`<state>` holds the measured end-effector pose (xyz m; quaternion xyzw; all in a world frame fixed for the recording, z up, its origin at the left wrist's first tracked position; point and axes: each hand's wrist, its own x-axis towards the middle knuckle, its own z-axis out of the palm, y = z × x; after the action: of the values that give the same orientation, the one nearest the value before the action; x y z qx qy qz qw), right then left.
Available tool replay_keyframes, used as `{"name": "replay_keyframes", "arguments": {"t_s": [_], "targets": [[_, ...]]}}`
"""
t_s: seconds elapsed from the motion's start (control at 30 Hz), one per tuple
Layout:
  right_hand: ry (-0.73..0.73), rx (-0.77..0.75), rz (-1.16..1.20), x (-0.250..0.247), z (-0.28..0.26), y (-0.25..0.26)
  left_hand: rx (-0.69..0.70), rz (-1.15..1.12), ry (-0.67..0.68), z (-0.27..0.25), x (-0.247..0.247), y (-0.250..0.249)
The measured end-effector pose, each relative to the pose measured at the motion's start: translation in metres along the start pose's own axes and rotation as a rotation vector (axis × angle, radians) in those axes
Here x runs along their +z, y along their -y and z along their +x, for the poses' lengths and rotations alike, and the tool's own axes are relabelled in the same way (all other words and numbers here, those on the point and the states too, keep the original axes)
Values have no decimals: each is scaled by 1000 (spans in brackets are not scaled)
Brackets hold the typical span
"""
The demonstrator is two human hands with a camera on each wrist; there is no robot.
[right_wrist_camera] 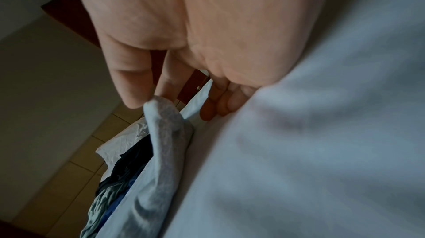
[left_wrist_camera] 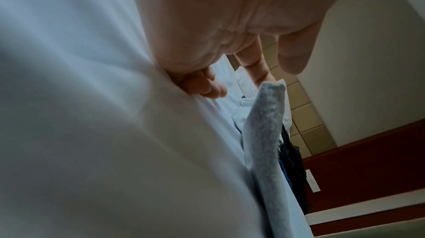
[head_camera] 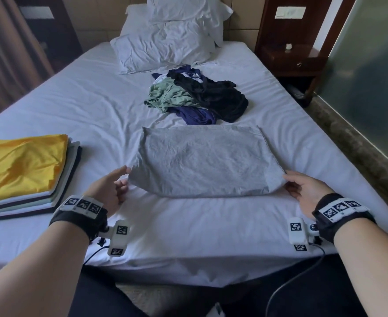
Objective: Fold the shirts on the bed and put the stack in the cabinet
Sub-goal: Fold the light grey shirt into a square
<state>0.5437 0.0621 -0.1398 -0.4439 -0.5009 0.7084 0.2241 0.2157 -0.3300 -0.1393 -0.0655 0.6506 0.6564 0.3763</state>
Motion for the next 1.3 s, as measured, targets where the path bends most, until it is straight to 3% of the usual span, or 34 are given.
{"name": "replay_keyframes", "arguments": {"t_s": [0.33, 0.63, 0.83, 0.97, 1.1, 1.3], "targets": [[-82, 24, -48, 4, 10, -6, 131, -31, -56, 10, 7, 13], [-177, 31, -33, 1, 10, -7, 135, 85, -189, 25, -5, 24], [-138, 17, -14, -3, 4, -4, 202, 67, -220, 25, -13, 24], [-137, -2, -208, -6, 3, -5, 183, 341, -229, 23, -15, 17], [-221, 35, -621, -13, 6, -5, 107, 598, -330, 25, -25, 10], [-285, 28, -1020, 4, -6, 6, 135, 980, -396, 4, -11, 3]]}}
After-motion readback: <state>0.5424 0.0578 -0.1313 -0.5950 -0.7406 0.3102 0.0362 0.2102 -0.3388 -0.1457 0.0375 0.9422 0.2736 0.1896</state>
